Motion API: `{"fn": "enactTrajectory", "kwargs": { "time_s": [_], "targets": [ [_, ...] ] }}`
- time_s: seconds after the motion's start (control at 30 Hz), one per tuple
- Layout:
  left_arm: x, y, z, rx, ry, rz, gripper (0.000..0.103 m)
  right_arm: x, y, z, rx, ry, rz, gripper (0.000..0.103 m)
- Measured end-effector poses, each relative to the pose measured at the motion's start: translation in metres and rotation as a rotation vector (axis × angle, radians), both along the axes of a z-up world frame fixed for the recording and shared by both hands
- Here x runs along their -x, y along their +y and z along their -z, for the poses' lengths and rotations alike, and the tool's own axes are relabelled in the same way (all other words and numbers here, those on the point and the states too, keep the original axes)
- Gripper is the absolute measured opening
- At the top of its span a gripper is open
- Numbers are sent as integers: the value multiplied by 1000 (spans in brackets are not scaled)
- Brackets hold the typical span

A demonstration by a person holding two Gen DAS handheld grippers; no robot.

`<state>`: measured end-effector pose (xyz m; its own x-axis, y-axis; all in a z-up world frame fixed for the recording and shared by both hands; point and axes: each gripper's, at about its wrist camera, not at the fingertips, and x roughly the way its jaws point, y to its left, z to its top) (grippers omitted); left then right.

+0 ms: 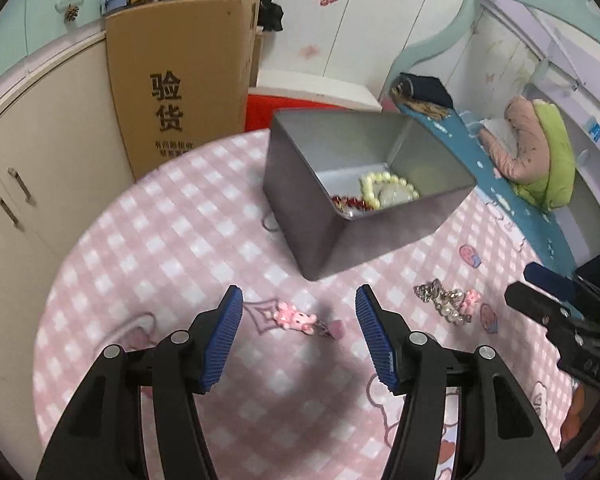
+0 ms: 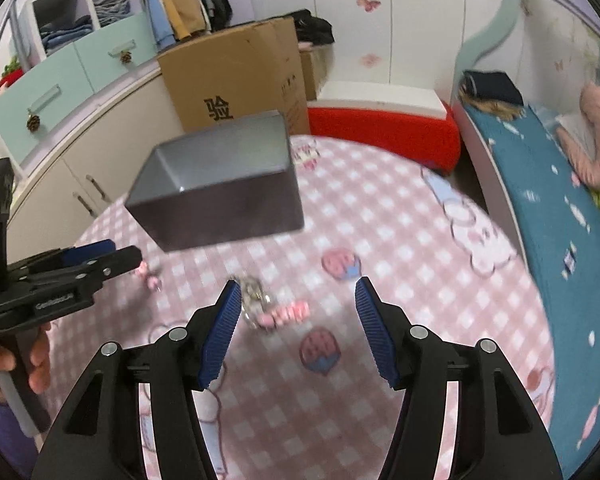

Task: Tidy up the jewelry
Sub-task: 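Move the left gripper to the pink bear charm and grasp it, then lift the pink bear charm with the left gripper toward the grey box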

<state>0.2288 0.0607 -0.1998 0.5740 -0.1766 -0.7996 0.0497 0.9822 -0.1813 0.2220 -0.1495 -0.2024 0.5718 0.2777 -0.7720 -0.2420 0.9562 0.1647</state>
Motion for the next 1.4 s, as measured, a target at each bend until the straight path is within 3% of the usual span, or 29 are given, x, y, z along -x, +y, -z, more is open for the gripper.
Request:
{"fn": "enactTrajectory", "kwargs": {
  "time_s": [0.17,0.27,0.3,0.37,0.53,0.57,1.13,1.4],
  "targets": [
    [-2,-9,13,-88,15,-17,56,4,-6,14,-17,25,10,58],
    [-1,-11,15,-101,3,-15,55,6,-7,18,-25,30,10,58],
    [0,-12,15,-100,0,-10,52,6,-7,20,-29,33,10,58],
    [5,-13,15,-73,-12,21,33,7,-6,22,-33,35,8,58],
    [18,-9,15,-65,-42,52,32,10,-2,25,-35,41,-5,58],
    [21,-5,16,-56,-46,55,21,11,-1,26,-33,41,-7,59],
    [55,20,3,50,-87,76,20,18,12,34,-1,17,-16,62],
    [61,19,-7,59,-103,90,20,6,19,31,141,-47,-20,61]
  ]
}}
